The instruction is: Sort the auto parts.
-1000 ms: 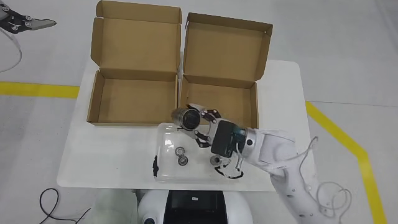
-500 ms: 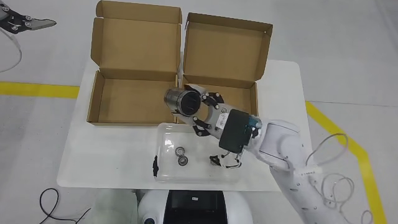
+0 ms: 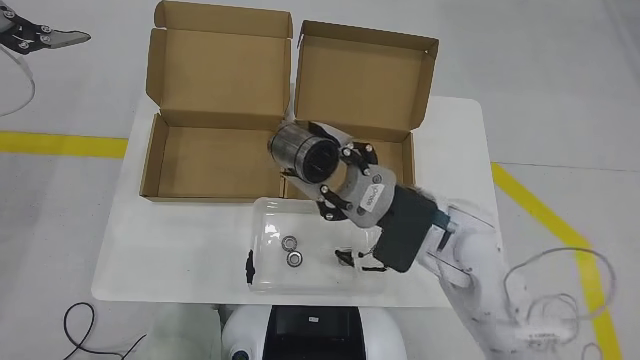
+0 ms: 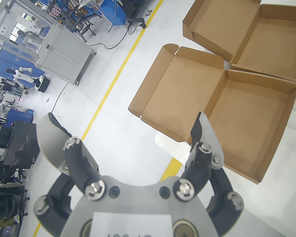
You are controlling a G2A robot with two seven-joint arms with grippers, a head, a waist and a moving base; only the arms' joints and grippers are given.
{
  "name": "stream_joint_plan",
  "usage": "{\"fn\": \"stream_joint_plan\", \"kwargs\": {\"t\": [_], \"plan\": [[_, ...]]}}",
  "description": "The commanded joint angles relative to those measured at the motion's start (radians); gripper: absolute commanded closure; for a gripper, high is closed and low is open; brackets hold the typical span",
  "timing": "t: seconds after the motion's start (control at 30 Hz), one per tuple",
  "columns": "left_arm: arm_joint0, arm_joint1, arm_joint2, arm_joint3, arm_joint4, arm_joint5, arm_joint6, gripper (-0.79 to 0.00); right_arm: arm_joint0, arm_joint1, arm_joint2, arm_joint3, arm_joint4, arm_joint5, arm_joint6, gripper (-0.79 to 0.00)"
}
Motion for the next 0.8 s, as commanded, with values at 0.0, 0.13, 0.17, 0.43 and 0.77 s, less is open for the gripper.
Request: {"fn": "stream_joint_plan", "kwargs": {"t": [0.0, 0.13, 0.17, 0.43, 0.77], "plan": [[0.0, 0.0, 0.0, 0.0, 0.0, 0.0, 0.0, -0.785, -0.012, 0.002, 0.006, -0.006, -0.017, 0.003, -0.021, 0.0], [0.0, 0.0, 0.0, 0.0, 0.0, 0.0, 0.0, -0.785, -0.031, 0.006, 0.013, 0.018, -0.036, -0.001, -0.054, 0.0], [0.0, 0.0, 0.0, 0.0, 0.0, 0.0, 0.0, -0.785, -0.035, 0.007, 0.014, 0.028, -0.038, 0.0, -0.057, 0.0], [0.0, 0.0, 0.0, 0.0, 0.0, 0.0, 0.0, -0.785, -0.085, 0.01, 0.016, 0.081, -0.056, 0.064, 0.024, 0.0], [0.0, 0.0, 0.0, 0.0, 0.0, 0.0, 0.0, -0.785, -0.111, 0.013, 0.007, 0.142, -0.099, 0.12, 0.118, 0.0]]}}
